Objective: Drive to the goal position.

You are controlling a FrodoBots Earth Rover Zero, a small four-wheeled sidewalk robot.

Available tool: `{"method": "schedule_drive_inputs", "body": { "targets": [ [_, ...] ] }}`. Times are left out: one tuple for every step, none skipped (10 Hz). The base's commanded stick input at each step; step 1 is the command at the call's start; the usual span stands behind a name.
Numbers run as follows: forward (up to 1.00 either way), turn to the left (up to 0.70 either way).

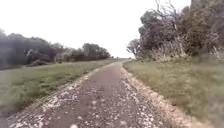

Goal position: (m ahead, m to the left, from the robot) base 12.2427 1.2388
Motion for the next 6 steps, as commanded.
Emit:
{"method": "schedule_drive_inputs", "body": {
  "targets": [
    [0.70, -0.07],
    [0.70, -0.01],
    [0.70, 0.00],
    [0.70, 0.00],
    [0.70, 0.00],
    [0.70, 0.00]
  ]
}}
